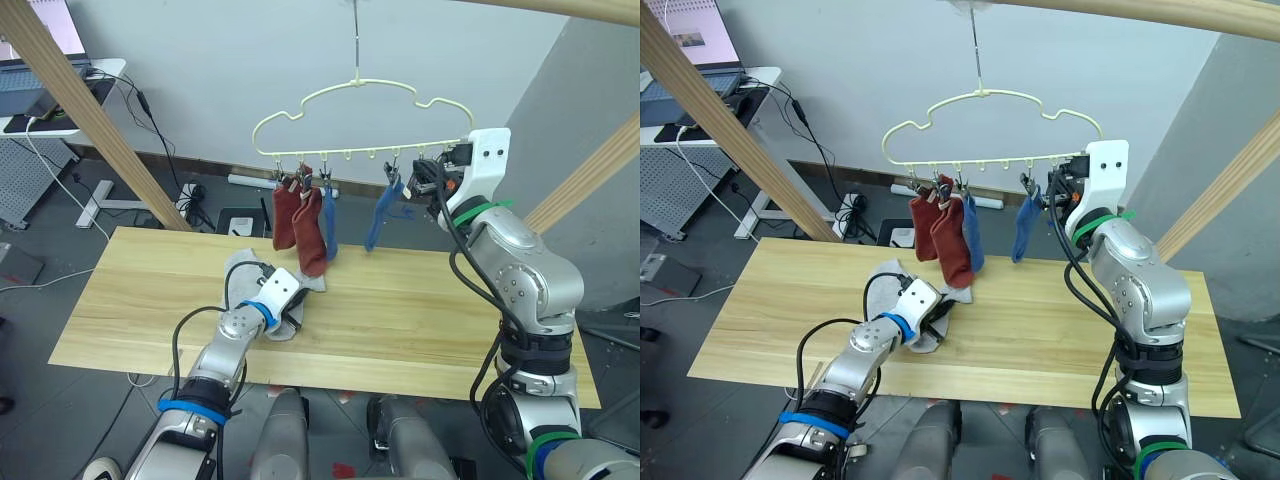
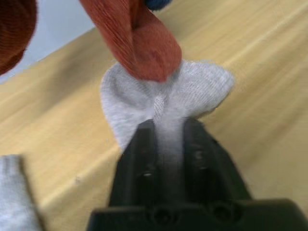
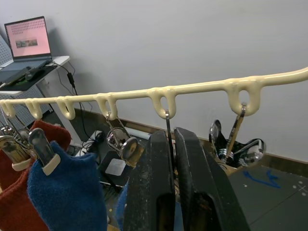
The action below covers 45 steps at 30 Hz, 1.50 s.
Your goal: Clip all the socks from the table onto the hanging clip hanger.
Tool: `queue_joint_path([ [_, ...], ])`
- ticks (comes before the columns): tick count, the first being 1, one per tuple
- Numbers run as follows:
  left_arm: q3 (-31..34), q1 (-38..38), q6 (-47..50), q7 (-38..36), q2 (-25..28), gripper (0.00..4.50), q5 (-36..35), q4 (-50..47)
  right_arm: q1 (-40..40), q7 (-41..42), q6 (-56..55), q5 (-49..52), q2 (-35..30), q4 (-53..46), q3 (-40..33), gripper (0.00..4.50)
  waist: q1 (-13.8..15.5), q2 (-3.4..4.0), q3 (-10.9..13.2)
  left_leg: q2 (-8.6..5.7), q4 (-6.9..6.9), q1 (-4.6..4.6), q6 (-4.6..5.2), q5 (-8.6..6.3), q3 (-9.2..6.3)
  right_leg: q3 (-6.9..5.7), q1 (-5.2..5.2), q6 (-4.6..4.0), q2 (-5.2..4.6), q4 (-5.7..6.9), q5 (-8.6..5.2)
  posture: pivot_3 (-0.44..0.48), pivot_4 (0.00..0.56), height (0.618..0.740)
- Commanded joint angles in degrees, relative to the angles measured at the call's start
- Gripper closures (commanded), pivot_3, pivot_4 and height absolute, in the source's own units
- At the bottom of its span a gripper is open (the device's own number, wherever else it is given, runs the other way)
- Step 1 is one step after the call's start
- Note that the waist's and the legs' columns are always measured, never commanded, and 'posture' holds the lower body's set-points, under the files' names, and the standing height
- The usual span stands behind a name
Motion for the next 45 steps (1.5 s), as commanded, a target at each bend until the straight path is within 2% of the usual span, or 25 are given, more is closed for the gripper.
queue_joint_path([
  [1,-1.5,4.6,0.7,-3.5,-2.2,4.46,-3.1,-7.3,0.4,-0.4,3.5,1.0,-1.2,2.9,-3.2,4.50,0.0,0.01,0.0,0.00,-0.01,0.00,0.00,0.00,0.00,0.01,0.04,0.02,0.00,-0.08,0.01,0.097,0.307,0.740],
  [4,-0.9,8.1,2.5,-6.5,-3.4,4.46,-7.6,-16.4,-1.3,-1.7,8.7,4.2,-0.4,4.4,-6.7,4.50,0.1,0.01,0.0,0.02,-0.04,-0.03,0.02,-0.01,0.00,-0.01,0.17,0.06,-0.01,-0.32,0.03,0.105,0.302,0.740],
  [9,0.6,10.9,1.1,-7.6,-5.9,4.46,-13.9,-28.9,-4.5,-4.7,18.9,9.6,0.9,7.1,-14.4,4.50,0.4,0.03,0.0,0.14,-0.02,-0.06,0.06,0.01,-0.02,-0.01,0.26,0.04,-0.03,-0.34,0.03,0.117,0.299,0.740],
  [12,0.1,11.1,-0.3,-7.7,-6.7,4.46,-15.0,-33.3,-6.6,-6.4,26.8,11.9,1.3,8.1,-18.5,4.50,0.4,0.05,0.0,0.09,-0.02,-0.04,0.11,0.03,0.02,0.01,0.39,0.03,-0.06,-0.40,0.01,0.118,0.299,0.740],
  [14,-0.8,10.5,-1.6,-7.1,-7.6,4.46,-14.3,-34.2,-9.1,-8.9,33.8,13.3,4.4,8.5,-24.7,4.50,0.4,0.05,0.0,0.06,-0.02,-0.04,0.12,0.04,0.03,0.00,0.45,0.01,-0.05,-0.47,0.00,0.113,0.295,0.740],
  [17,-2.0,9.0,-3.5,-6.3,-8.9,4.46,-12.8,-33.8,-12.0,-10.7,41.0,13.2,7.8,7.9,-31.0,4.50,0.5,0.06,0.0,0.06,-0.03,-0.05,0.13,0.03,0.03,-0.04,0.44,0.01,-0.05,-0.47,0.00,0.110,0.295,0.740],
  [22,-3.3,6.1,-7.0,-5.1,-9.9,4.46,-10.1,-31.2,-13.9,-13.8,43.5,13.8,10.9,6.6,-34.6,4.50,0.5,0.09,0.0,0.01,-0.03,-0.08,0.16,0.03,0.03,-0.05,0.44,0.01,-0.04,-0.50,-0.01,0.110,0.295,0.740],
  [45,-3.8,-0.6,-13.0,-1.6,-11.6,4.46,-6.3,-21.7,-13.6,-22.9,43.5,24.0,10.1,7.9,-34.4,4.50,0.2,0.12,0.0,0.01,-0.08,-0.13,0.21,-0.01,0.04,-0.07,0.43,0.01,-0.02,-0.66,-0.02,0.085,0.294,0.740],
])
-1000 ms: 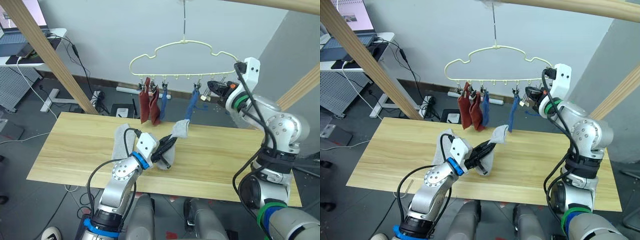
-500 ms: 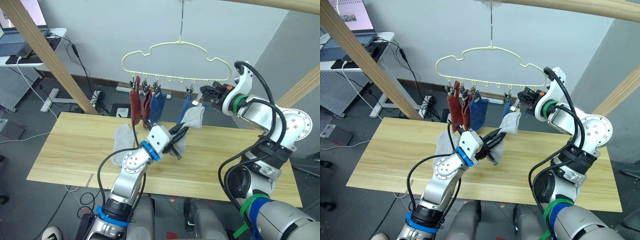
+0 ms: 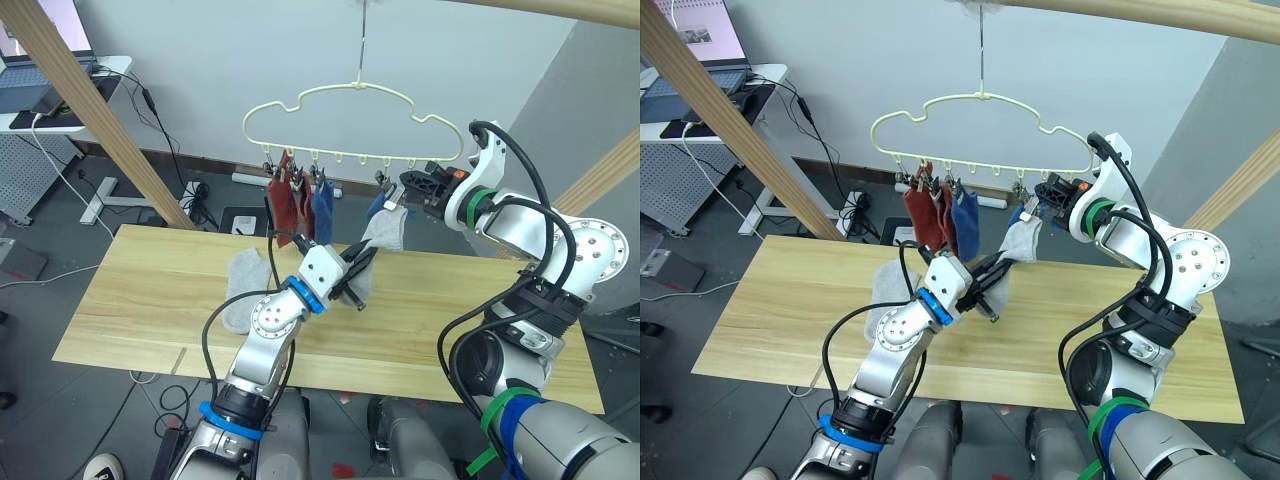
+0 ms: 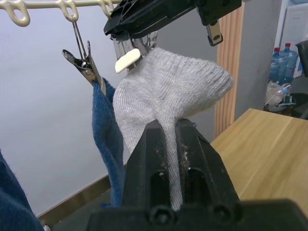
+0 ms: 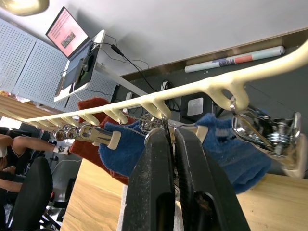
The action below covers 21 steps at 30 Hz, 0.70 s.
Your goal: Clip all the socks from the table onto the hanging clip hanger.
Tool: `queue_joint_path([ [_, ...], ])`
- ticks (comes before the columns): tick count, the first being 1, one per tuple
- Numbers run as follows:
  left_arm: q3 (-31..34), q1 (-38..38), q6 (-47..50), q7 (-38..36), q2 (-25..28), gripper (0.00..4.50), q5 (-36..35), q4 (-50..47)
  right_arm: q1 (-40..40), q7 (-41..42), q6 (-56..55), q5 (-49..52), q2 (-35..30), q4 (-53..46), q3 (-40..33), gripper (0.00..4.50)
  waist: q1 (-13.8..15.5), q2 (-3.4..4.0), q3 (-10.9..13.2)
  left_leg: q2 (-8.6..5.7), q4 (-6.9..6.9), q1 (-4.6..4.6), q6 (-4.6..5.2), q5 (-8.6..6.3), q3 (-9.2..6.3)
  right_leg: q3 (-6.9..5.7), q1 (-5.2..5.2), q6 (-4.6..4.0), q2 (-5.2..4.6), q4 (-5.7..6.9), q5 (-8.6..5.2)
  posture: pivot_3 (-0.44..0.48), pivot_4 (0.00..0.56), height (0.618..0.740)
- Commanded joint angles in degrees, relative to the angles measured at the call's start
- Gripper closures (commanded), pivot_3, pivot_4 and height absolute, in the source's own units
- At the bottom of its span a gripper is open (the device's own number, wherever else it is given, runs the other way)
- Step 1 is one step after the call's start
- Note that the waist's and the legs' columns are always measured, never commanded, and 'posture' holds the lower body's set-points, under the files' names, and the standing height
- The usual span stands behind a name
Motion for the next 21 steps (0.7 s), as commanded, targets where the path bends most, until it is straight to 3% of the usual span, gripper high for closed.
queue_joint_path([
  [1,-0.5,-0.7,-1.7,1.0,-0.9,4.46,0.6,-0.7,3.2,-4.1,2.6,-0.5,-1.8,2.2,-1.3,4.50,0.0,0.00,0.0,0.00,-0.01,0.00,0.00,0.00,0.00,0.00,0.00,0.00,0.00,-0.01,0.00,0.085,0.294,0.740],
  [4,-0.5,-1.1,-2.0,1.2,-1.2,4.46,0.8,-0.4,3.6,-3.6,2.6,1.2,-2.7,2.4,-0.4,4.50,0.0,0.00,0.0,0.00,-0.01,-0.02,0.03,-0.02,0.01,0.01,0.00,0.00,0.00,-0.05,0.00,0.086,0.294,0.740],
  [5,-0.6,-1.1,-2.0,1.3,-1.3,4.49,0.8,-0.4,3.6,-3.2,2.6,2.1,-2.7,2.3,-0.4,4.23,0.0,0.00,0.0,0.00,-0.02,-0.03,0.04,-0.03,0.01,0.00,0.00,0.00,0.00,-0.06,0.00,0.086,0.294,0.740],
  [10,-1.3,-1.4,-2.2,0.6,-1.5,4.50,0.5,-0.7,3.8,-2.1,2.6,5.9,-3.3,1.9,-0.1,2.45,-0.3,0.04,0.0,0.02,-0.03,-0.13,0.07,-0.04,0.02,0.01,-0.08,0.00,0.00,-0.10,0.00,0.089,0.292,0.740],
  [13,-1.9,-1.6,-1.6,-0.1,-1.3,4.50,0.7,-0.6,3.3,-1.5,2.6,7.9,-3.8,1.4,-0.8,1.42,-1.1,0.12,0.1,0.00,0.07,-0.81,0.08,-0.02,0.11,0.09,-0.83,0.03,0.03,0.18,0.02,0.086,0.288,0.740],
  [17,-2.6,-1.6,0.5,-1.0,-1.5,4.50,-0.1,-0.6,4.2,-0.1,2.6,14.9,-6.1,-0.8,-1.8,0.02,-1.9,0.15,0.1,0.03,0.03,-0.90,0.09,-0.02,0.10,0.05,-0.94,0.02,0.06,0.21,0.02,0.083,0.287,0.740],
  [20,-3.0,-1.3,2.6,-1.9,-1.7,4.50,-1.0,-0.5,6.1,0.5,2.6,23.1,-7.9,-3.1,-2.2,0.02,-2.3,0.16,0.1,0.05,0.01,-0.90,0.10,-0.03,0.10,0.05,-0.94,0.03,0.09,0.21,0.01,0.066,0.288,0.740],
  [21,-3.0,-1.2,3.2,-2.1,-1.8,4.21,-1.4,-0.4,7.0,0.2,2.6,25.7,-8.4,-3.9,-2.4,0.00,-2.3,0.16,0.1,0.04,0.00,-0.90,0.10,-0.03,0.11,0.07,-0.94,0.05,0.09,0.20,0.00,0.062,0.287,0.740],
])
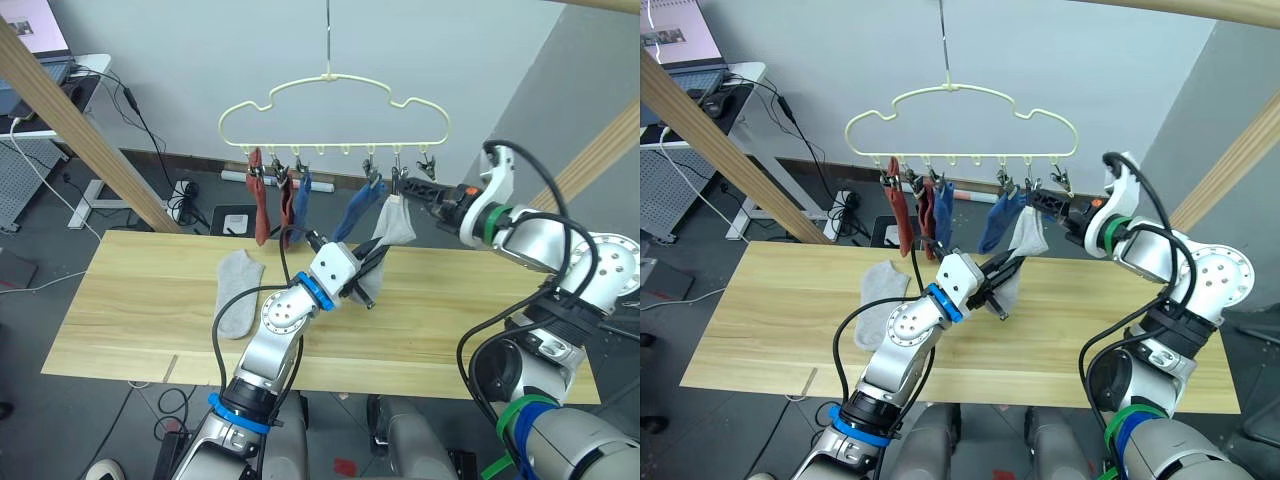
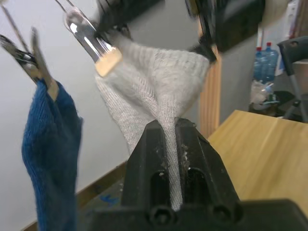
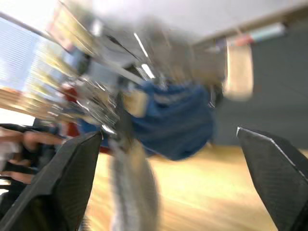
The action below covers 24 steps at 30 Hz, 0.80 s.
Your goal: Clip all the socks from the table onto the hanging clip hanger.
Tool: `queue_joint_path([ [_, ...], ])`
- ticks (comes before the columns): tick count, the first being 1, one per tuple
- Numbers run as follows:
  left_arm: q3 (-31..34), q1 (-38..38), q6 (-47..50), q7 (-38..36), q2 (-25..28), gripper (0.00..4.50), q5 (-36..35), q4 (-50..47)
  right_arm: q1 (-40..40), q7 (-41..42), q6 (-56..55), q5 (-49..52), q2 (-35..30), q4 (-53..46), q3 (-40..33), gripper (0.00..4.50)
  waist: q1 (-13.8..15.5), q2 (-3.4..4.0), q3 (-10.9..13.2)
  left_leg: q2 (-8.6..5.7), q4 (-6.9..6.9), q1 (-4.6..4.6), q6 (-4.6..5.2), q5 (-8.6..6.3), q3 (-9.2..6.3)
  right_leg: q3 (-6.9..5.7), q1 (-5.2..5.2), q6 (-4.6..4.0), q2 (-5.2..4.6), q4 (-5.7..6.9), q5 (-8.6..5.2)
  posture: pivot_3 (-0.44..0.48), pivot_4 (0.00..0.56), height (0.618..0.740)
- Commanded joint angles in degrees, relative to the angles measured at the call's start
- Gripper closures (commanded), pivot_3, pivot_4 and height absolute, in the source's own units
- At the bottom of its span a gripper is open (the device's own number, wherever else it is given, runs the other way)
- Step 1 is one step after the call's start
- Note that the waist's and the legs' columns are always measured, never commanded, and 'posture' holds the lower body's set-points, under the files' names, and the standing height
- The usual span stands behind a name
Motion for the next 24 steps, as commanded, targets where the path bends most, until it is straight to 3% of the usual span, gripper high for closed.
queue_joint_path([
  [1,-0.8,0.6,2.4,-1.5,-0.8,3.90,-2.1,-1.3,2.8,0.8,0.4,10.7,-2.1,-5.1,-0.7,0.00,-0.1,0.00,0.0,0.00,0.00,0.00,0.01,0.00,0.00,0.00,0.00,0.01,0.00,-0.01,-0.01,0.059,0.287,0.740],
  [6,0.6,0.4,7.0,-2.0,-1.1,2.49,-4.9,-2.1,9.6,1.5,-3.1,13.9,-7.4,-13.2,5.5,0.00,-0.7,0.01,0.0,-0.03,0.03,0.00,0.01,-0.01,0.03,0.04,0.01,0.01,-0.02,0.00,-0.01,0.060,0.289,0.740],
  [9,2.6,1.2,11.7,-2.2,-0.1,1.53,-8.0,-4.0,15.9,4.3,-9.3,3.8,-13.7,-22.2,15.2,0.00,-1.0,0.01,0.0,-0.02,0.04,0.01,0.01,-0.01,0.02,0.04,0.01,0.02,-0.01,0.01,-0.01,0.060,0.288,0.740],
  [14,5.5,5.4,17.8,-4.2,4.6,0.03,-12.3,-11.1,25.3,3.9,-26.4,-16.0,-16.7,-28.2,28.8,0.00,-1.8,0.01,0.0,0.03,0.03,0.06,0.00,0.00,0.00,0.04,0.00,0.06,0.03,0.01,-0.03,0.077,0.285,0.740],
  [16,7.0,7.2,20.7,-4.9,7.3,0.00,-14.1,-15.0,27.8,4.0,-33.4,-23.3,-16.5,-29.4,33.8,0.17,-2.1,0.00,0.0,0.02,0.03,0.07,-0.01,0.00,0.01,0.05,0.00,0.06,0.02,0.02,-0.04,0.092,0.291,0.740],
  [20,11.1,9.8,26.6,-6.2,13.1,0.00,-19.1,-23.2,30.7,0.4,-43.1,-35.3,-11.9,-28.3,42.4,1.28,-2.2,0.01,0.0,0.07,0.02,0.07,-0.02,0.01,-0.01,0.03,-0.04,0.08,0.03,0.02,-0.05,0.116,0.288,0.740],
  [24,14.8,9.6,32.3,-4.3,15.0,0.00,-24.7,-29.6,29.6,0.0,-50.1,-43.1,-7.5,-26.7,47.7,1.44,-2.0,0.00,0.0,0.04,0.05,0.06,-0.05,0.03,0.03,0.09,-0.05,0.10,-0.01,0.02,-0.03,0.129,0.289,0.740],
])
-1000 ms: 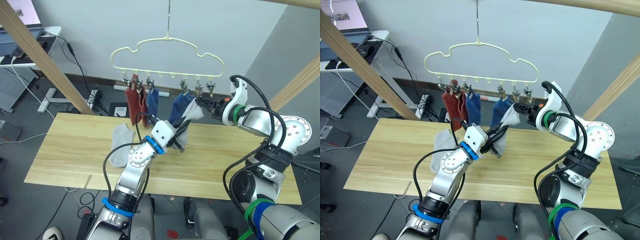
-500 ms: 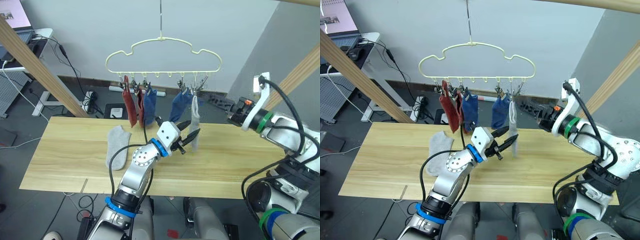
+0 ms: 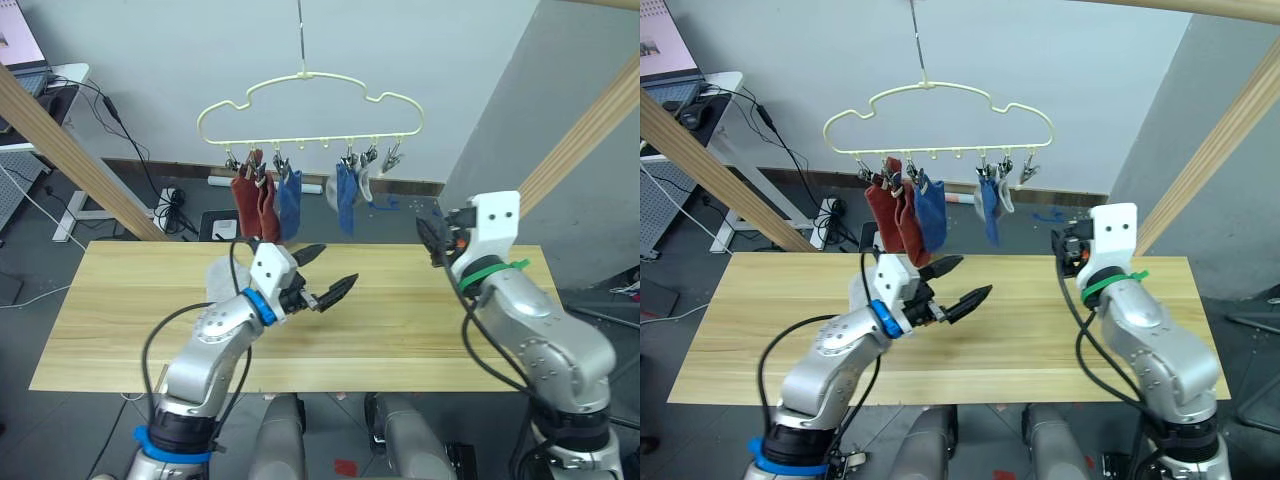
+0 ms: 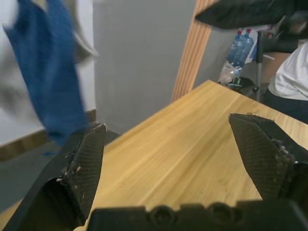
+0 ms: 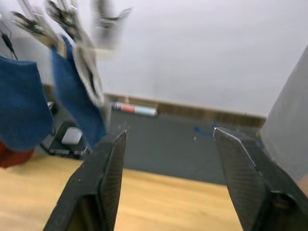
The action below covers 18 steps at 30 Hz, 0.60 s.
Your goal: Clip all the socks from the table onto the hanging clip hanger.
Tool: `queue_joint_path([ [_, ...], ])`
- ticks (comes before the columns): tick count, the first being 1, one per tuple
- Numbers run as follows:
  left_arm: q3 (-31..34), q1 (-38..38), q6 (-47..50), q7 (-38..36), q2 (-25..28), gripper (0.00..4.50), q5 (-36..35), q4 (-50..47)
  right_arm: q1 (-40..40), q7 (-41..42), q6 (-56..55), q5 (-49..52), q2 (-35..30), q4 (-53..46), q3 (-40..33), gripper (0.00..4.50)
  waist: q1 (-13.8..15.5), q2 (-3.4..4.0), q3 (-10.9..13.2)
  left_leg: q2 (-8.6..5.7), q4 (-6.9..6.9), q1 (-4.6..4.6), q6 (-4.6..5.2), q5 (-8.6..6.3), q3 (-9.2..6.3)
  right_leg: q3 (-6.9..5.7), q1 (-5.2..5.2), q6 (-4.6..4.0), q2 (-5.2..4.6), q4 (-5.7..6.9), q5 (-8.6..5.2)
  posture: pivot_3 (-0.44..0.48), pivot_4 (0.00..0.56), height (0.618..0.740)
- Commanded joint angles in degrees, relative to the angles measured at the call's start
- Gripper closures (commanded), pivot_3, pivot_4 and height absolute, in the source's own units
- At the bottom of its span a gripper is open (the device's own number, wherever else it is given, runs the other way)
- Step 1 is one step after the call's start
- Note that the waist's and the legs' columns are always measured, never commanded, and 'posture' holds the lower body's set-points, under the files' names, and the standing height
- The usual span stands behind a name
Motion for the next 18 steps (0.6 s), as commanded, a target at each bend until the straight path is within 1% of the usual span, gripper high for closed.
queue_joint_path([
  [1,3.3,-0.8,4.7,1.6,0.6,0.00,-6.1,-7.5,-1.5,-0.6,-6.7,-6.5,3.0,-0.2,2.9,1.56,0.1,-0.01,0.0,-0.01,0.01,-0.01,0.00,0.00,0.01,0.01,0.00,0.03,0.00,-0.01,0.01,0.129,0.289,0.740],
  [2,3.7,-1.0,5.6,2.0,0.7,0.00,-6.9,-8.3,-1.6,-0.3,-7.3,-7.4,3.8,0.2,3.1,1.75,0.4,-0.01,0.0,-0.01,0.02,-0.01,0.00,0.00,0.02,0.02,0.00,0.04,-0.01,-0.01,0.02,0.144,0.284,0.740],
  [3,4.8,-1.6,7.1,2.9,0.8,0.00,-8.5,-9.2,-2.2,-0.1,-8.1,-8.7,4.6,1.5,3.5,2.05,0.7,-0.01,0.0,0.00,0.02,0.00,0.00,0.00,0.01,0.01,0.01,0.04,-0.01,-0.01,0.02,0.154,0.283,0.740],
  [5,6.4,-2.4,9.4,3.7,1.5,0.00,-10.8,-10.3,-3.5,0.4,-10.0,-10.6,6.2,3.8,3.8,2.05,1.2,-0.01,0.0,0.01,0.02,0.01,-0.01,0.01,0.00,-0.01,0.01,0.04,0.01,-0.01,0.02,0.165,0.282,0.740],
  [11,7.9,-3.5,10.4,4.1,3.2,0.00,-12.8,-11.1,-7.3,1.6,-15.0,-15.3,9.5,10.8,3.6,2.05,1.9,-0.01,0.0,0.00,0.00,0.00,-0.02,0.01,0.01,0.00,0.00,0.03,0.01,-0.02,0.02,0.182,0.279,0.740],
  [18,7.0,-5.9,9.0,3.2,3.8,0.00,-12.6,-11.9,-10.0,2.4,-18.7,-19.1,12.5,16.2,2.7,2.05,2.7,-0.01,0.0,0.01,0.00,0.00,-0.04,0.02,0.01,-0.01,0.00,0.02,0.01,0.01,0.03,0.195,0.277,0.740],
])
